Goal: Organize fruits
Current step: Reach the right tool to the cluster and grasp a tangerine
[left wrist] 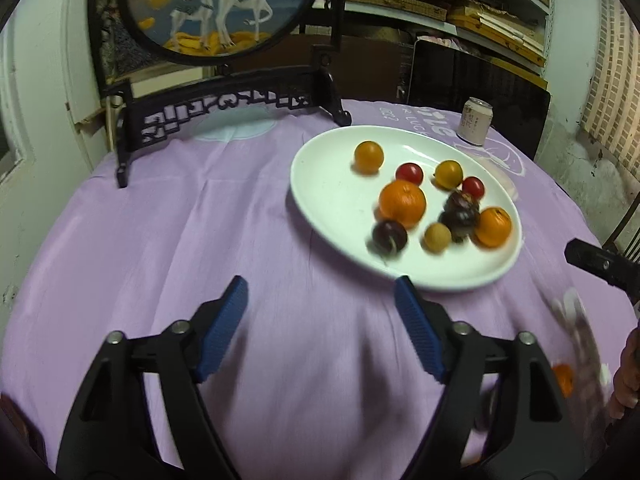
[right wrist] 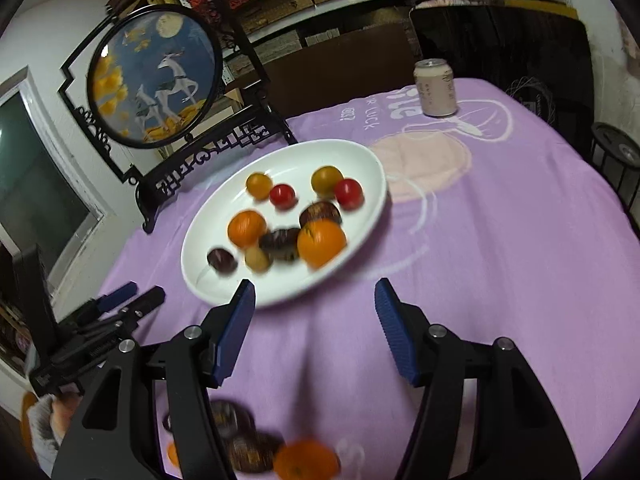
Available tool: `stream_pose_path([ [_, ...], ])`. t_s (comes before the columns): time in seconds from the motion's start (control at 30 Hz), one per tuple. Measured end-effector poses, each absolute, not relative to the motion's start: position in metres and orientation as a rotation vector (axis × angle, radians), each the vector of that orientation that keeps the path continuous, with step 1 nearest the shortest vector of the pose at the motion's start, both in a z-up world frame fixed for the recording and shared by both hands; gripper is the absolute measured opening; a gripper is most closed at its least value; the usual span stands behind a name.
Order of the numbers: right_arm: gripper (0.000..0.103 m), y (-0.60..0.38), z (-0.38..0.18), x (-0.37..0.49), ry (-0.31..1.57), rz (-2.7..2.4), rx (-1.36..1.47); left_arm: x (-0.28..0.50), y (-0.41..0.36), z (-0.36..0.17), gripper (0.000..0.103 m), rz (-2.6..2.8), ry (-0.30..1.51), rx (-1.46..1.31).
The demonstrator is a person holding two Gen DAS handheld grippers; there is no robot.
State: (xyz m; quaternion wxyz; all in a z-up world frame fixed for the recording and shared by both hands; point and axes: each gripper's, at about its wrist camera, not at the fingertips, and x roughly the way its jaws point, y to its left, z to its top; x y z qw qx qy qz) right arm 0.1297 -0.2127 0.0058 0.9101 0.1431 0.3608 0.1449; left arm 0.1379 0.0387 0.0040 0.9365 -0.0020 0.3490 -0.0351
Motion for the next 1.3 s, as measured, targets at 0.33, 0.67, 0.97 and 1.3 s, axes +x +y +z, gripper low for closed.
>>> stream_pose_path([
  [0.33,0.072,-0.199,-0.001,0.068,0.702,0.295,0.169,0.074,0.038,0.008,0.100,0.005,0.639,0.039],
  [0.67,0.071,-0.182,-0.017,0.073,0.788,0.293,0.086,0.079,0.041,0.005,0.101,0.004,0.669,0.024],
  [0.97,0.072,-0.176,-0.024,0.073,0.817,0.289,0.047,0.079,0.037,0.004,0.101,0.002,0.667,0.042],
  [1.3,0.072,-0.178,-0.029,0.067,0.826,0.280,0.050,0.078,0.034,0.003,0.101,0.002,0.677,0.056],
])
